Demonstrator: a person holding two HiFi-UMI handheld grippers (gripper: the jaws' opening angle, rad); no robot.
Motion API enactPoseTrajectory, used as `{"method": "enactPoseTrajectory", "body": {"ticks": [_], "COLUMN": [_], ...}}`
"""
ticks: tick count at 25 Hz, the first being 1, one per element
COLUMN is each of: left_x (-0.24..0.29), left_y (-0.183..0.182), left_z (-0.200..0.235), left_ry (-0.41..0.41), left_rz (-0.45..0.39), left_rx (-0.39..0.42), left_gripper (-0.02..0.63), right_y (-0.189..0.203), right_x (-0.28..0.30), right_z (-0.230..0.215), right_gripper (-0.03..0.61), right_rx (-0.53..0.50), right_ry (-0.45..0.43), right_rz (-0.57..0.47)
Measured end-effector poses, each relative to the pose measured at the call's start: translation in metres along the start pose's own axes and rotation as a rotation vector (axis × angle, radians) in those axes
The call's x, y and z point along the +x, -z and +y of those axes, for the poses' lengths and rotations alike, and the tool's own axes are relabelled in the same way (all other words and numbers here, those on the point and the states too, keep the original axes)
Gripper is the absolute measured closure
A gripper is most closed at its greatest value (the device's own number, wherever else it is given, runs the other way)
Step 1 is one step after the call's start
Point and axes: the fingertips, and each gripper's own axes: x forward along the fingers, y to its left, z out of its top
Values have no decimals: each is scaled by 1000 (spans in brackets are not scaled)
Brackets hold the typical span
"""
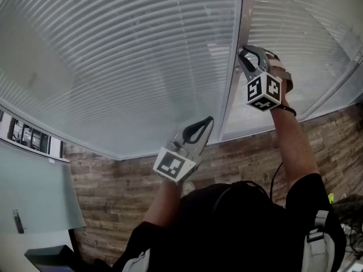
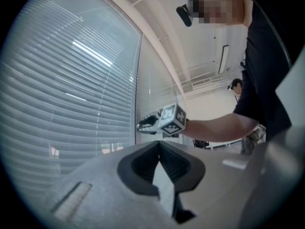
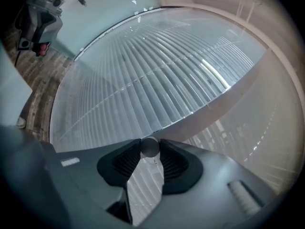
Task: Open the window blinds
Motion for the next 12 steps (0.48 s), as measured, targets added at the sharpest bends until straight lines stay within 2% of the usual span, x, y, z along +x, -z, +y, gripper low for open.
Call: {"method": "enactPoseTrajectory", "body": {"ticks": [12], "left_x": [-3], "left_y": [0], "left_z": [0], "left_ry": [-9], "left_rz": [3], "left_rx": [1], "left_gripper": [610], "right_y": [-1], "right_x": [-1], "right_z": [-4], "right_gripper": [451], "right_rx": [156], "right_ry": [20], "right_rz": [-4]}}
